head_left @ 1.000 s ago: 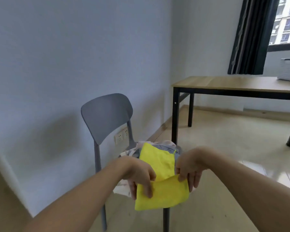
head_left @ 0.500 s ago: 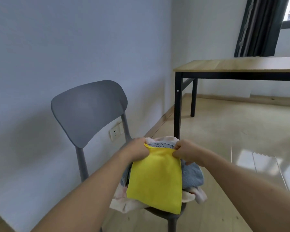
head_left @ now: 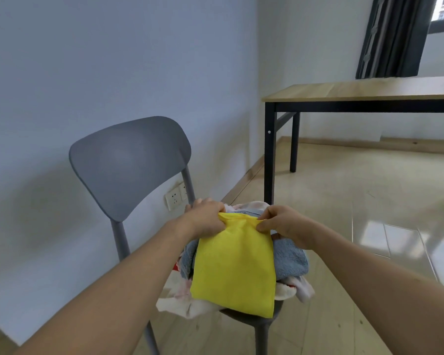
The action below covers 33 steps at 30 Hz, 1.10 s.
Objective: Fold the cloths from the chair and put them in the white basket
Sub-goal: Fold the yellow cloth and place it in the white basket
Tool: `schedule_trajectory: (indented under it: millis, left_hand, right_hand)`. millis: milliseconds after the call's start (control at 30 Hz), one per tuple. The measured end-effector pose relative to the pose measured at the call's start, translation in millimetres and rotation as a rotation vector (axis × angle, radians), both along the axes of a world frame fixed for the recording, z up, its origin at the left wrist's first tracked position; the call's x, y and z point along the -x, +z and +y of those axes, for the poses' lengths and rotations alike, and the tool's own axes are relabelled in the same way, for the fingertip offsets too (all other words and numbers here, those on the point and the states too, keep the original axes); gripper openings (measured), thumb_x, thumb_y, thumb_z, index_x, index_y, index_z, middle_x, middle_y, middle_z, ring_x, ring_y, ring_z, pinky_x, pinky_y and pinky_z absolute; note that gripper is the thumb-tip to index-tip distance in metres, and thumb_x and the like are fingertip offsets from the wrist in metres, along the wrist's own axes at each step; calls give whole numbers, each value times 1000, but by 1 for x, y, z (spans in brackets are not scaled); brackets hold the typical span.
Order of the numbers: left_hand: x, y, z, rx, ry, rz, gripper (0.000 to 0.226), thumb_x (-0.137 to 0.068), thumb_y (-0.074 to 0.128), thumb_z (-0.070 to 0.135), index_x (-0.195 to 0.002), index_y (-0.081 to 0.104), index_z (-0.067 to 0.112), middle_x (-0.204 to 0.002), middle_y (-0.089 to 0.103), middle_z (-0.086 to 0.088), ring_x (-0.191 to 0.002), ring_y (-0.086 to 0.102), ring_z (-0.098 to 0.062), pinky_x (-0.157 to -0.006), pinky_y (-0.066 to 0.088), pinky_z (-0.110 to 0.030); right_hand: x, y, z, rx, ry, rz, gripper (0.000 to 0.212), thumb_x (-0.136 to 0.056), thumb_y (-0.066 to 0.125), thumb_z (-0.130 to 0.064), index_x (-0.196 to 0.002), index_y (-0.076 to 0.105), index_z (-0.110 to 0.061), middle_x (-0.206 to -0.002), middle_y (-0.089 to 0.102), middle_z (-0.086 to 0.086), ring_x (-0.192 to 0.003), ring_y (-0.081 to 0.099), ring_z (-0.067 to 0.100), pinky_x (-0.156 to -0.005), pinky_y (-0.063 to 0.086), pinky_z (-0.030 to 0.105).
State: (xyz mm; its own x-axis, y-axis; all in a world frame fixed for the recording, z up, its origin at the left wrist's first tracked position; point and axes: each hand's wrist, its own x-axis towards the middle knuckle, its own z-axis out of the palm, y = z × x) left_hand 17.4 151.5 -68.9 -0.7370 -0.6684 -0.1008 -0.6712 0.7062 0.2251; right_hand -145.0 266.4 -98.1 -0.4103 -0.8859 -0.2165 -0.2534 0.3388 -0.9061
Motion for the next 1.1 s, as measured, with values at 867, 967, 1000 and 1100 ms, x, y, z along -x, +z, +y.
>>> schedule_trajectory:
  millis: [867,967,1000,1100]
  left_hand:
    - [-98,125,129,-19,-273,629,18,-100,48,22,-91,61,15,-84,59,-3,-73,50,-9,-67,40,-24]
    - [-103,130,138,-135,-245,694,25,-100,42,13,-94,63,25,-83,60,4,-74,52,-7,-67,42,-20]
    - [-104,130,141,-157,-230,713,28,-99,40,10,-93,63,25,-82,58,2,-72,49,-8,-65,40,-21]
    - [-105,126,143,-178,-184,774,33,-100,35,9,-96,62,29,-82,54,-2,-69,44,-8,-61,37,-20]
  right_hand:
    - [-60,171,137,-117,325,673,21,-81,59,-8,-100,53,-15,-86,47,-2,-76,47,14,-67,38,26]
    - [-70,170,142,-158,368,731,20,-83,57,-10,-69,43,-14,-64,36,-2,-56,33,11,-54,27,23]
    - [-72,168,142,-148,374,721,23,-84,56,-11,-67,41,-15,-63,35,-3,-56,33,11,-53,27,22]
    - [-75,159,139,-90,380,662,10,-84,54,-12,-79,46,-14,-75,42,1,-68,40,15,-64,35,30]
